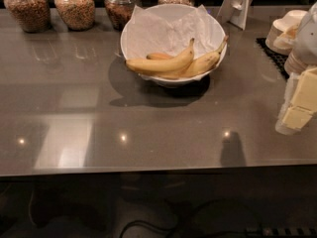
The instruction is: Pick banana from white bowl
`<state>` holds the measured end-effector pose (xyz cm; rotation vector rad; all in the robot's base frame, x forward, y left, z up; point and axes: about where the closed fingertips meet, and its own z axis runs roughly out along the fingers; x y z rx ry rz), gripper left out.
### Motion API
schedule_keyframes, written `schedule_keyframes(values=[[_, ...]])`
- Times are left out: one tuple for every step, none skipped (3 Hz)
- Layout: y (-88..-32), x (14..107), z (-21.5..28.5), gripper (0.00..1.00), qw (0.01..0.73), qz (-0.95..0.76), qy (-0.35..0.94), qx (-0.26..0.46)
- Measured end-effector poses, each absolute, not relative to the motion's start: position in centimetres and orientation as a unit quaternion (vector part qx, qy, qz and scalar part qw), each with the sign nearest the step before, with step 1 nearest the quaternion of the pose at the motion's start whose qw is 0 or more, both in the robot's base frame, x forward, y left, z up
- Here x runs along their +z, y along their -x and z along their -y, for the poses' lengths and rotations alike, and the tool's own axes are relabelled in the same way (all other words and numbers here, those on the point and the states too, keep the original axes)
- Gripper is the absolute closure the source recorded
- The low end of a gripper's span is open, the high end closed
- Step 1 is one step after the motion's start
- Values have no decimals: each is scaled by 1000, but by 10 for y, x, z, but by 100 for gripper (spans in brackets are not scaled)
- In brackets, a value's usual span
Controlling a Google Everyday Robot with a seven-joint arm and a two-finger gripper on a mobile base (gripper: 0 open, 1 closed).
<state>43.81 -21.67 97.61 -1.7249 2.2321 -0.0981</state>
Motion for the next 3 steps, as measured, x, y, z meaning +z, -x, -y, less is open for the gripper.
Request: schedule_keyframes(values=[[-438, 976, 217, 0, 159, -781, 603, -34], [-454, 976, 209, 0, 186, -771, 608, -35], [-485, 978, 192, 0, 230, -741, 630, -33]])
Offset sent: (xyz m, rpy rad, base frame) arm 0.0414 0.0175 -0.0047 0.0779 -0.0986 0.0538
